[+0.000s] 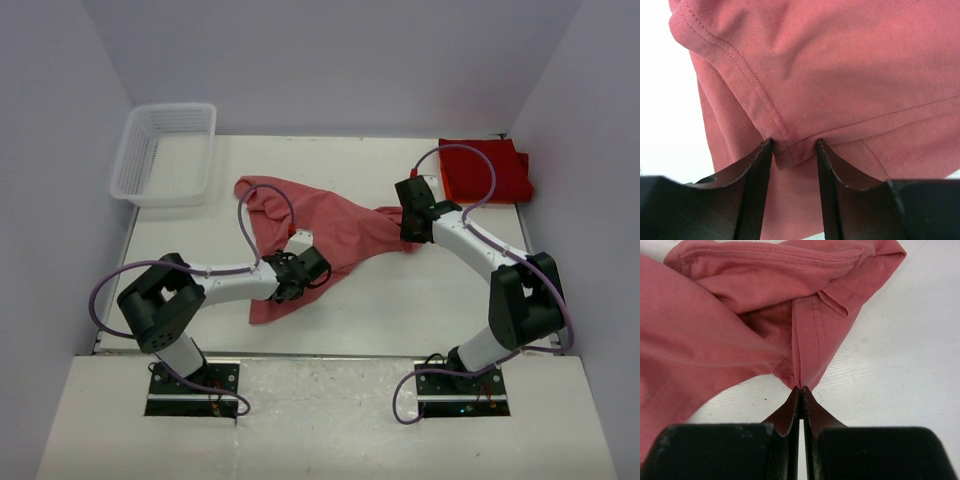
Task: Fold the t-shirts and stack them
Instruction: Flatten out the tshirt
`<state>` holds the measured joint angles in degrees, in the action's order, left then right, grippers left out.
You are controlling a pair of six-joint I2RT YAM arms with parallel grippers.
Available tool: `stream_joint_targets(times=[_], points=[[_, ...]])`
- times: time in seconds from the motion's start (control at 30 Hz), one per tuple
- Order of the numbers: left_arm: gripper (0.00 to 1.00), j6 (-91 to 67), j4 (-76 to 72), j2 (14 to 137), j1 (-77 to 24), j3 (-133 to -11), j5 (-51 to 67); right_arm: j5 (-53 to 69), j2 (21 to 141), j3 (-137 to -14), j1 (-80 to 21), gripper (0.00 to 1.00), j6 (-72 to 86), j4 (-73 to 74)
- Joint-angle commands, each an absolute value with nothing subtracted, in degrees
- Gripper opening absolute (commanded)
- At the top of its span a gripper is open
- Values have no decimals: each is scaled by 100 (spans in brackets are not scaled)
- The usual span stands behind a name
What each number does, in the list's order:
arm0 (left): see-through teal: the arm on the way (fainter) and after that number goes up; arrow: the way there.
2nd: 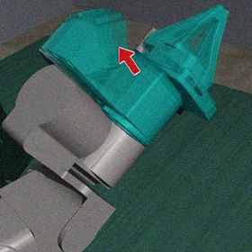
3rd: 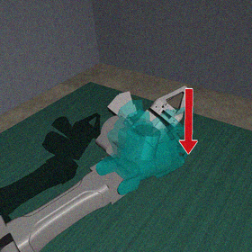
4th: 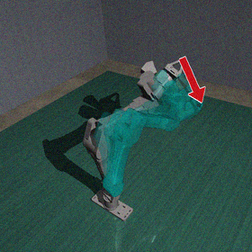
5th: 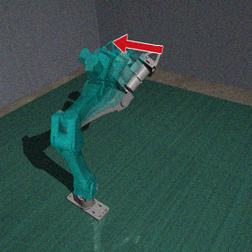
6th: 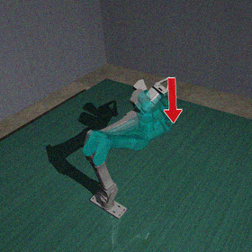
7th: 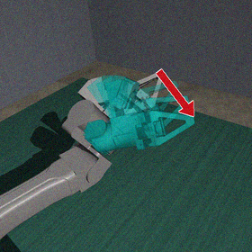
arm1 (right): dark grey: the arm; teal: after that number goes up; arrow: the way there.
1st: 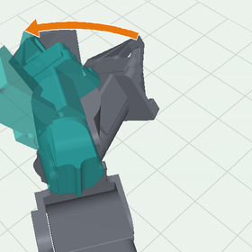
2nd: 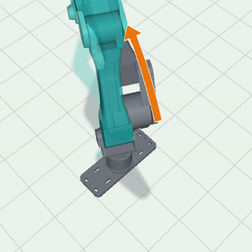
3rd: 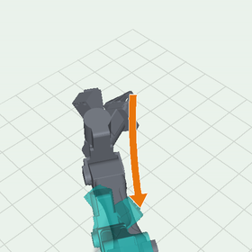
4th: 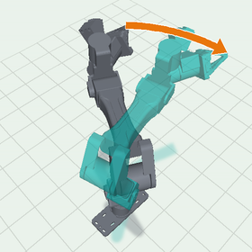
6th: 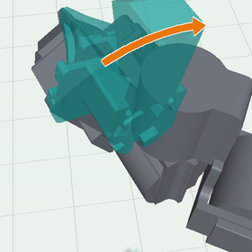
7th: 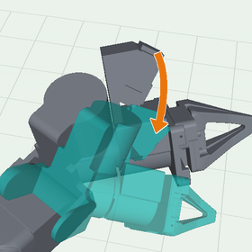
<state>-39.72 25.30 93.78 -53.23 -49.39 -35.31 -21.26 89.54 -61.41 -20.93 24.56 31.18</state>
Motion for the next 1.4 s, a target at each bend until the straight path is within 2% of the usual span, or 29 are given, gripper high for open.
stream_joint_targets(times=[0.0,0.1,0.2,0.5,0.63,0.93,1.37], points=[[43,-3964,2417,9378,-5247,-5001,-3753,-2057,8728,-6117,-2074,0,2452,2962],[44,-3973,2400,9343,-5203,-4975,-3779,-2048,8745,-6108,-2065,0,2452,2953],[36,-3938,2338,9360,-5124,-4922,-3744,-2039,8754,-6100,-2074,0,2452,2944],[31,-3841,2030,9404,-4975,-4711,-3454,-2030,8728,-6073,-2065,0,2452,2936],[23,-3832,1986,9422,-4966,-4685,-3401,-2021,8754,-6082,-2065,0,2452,2936],[39,-3929,2153,8983,-4966,-4535,-3322,-1995,8763,-6082,-2065,0,2452,2927],[39,-3902,2197,8780,-4966,-4561,-3375,-1969,8789,-6100,-2065,0,2417,2918]])
